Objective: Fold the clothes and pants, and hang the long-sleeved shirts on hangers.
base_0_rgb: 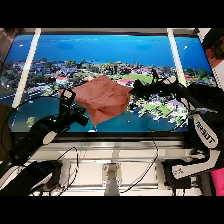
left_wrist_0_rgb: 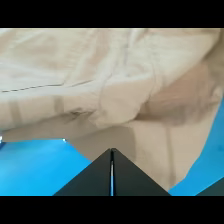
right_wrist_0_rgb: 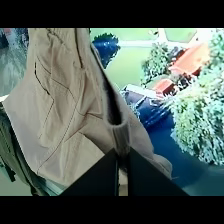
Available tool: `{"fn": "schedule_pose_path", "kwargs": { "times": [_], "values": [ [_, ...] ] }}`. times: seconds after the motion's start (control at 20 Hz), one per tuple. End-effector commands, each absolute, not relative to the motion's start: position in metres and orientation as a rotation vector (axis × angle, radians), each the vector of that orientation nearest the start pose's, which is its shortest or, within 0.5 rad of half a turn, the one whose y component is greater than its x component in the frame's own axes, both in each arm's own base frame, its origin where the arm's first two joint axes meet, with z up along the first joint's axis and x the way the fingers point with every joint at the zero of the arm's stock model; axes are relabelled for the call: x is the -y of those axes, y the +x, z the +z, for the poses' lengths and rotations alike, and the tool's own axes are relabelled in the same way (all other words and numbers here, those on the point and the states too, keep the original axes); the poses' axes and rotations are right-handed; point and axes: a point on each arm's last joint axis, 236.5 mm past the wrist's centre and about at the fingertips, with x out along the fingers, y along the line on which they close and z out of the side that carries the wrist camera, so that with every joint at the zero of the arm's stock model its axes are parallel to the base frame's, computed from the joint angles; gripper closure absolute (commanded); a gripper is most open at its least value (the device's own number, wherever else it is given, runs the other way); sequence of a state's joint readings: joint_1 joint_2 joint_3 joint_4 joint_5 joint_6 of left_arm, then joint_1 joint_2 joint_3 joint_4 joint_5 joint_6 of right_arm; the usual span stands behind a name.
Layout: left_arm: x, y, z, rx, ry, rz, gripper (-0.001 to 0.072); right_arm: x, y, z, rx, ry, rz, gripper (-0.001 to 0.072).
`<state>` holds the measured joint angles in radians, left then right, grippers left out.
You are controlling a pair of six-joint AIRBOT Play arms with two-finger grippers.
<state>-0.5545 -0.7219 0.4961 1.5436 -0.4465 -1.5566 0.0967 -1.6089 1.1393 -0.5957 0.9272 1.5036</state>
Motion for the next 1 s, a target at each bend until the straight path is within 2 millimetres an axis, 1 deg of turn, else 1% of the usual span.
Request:
{"fn": "schedule_pose_path", "kwargs": {
  "times": [0.0, 0.1, 0.15, 0.2, 0.3, 0.35, 0.45, 0.55, 0.7, 0.75, 0.85, 0.9, 0.95],
  "values": [
    [0.199, 0.284, 0.026, -0.671, 0.247, -0.605, 0.0565, -0.197, 0.431, -0.040, -1.299, 0.889, 0.356, 0.0691],
    [0.226, 0.264, 0.015, -0.672, 0.340, -0.715, 0.0288, -0.196, 0.432, -0.040, -1.297, 0.888, 0.355, 0.0690],
    [0.238, 0.254, 0.009, -0.683, 0.364, -0.758, 0.0255, -0.196, 0.432, -0.040, -1.297, 0.888, 0.355, 0.0690],
    [0.250, 0.242, 0.001, -0.695, 0.400, -0.807, 0.0254, -0.196, 0.432, -0.040, -1.297, 0.888, 0.355, 0.0690],
    [0.266, 0.223, -0.018, -0.663, 0.609, -0.928, 0.0252, -0.196, 0.432, -0.040, -1.297, 0.888, 0.355, 0.0690],
    [0.269, 0.218, -0.029, -0.640, 0.728, -0.973, 0.0252, -0.196, 0.432, -0.040, -1.297, 0.888, 0.355, 0.0690],
    [0.269, 0.217, -0.050, -0.652, 0.839, -0.996, 0.0250, -0.196, 0.432, -0.040, -1.297, 0.888, 0.355, 0.0690],
    [0.274, 0.219, -0.064, -0.661, 0.843, -1.004, 0.0250, -0.196, 0.432, -0.040, -1.297, 0.887, 0.356, 0.0690],
    [0.290, 0.226, -0.071, -0.613, 0.821, -1.016, 0.0253, -0.196, 0.432, -0.040, -1.297, 0.887, 0.356, 0.0690],
    [0.292, 0.227, -0.076, -0.610, 0.826, -1.019, 0.0253, -0.196, 0.432, -0.040, -1.297, 0.887, 0.356, 0.0690],
    [0.294, 0.229, -0.086, -0.609, 0.848, -1.026, 0.0294, -0.196, 0.432, -0.040, -1.297, 0.886, 0.357, 0.0690],
    [0.294, 0.230, -0.090, -0.616, 0.850, -1.026, 0.0294, -0.196, 0.432, -0.040, -1.297, 0.886, 0.357, 0.0690],
    [0.293, 0.229, -0.094, -0.627, 0.854, -1.027, 0.0309, -0.196, 0.431, -0.040, -1.298, 0.886, 0.357, 0.0690]
  ]
}}
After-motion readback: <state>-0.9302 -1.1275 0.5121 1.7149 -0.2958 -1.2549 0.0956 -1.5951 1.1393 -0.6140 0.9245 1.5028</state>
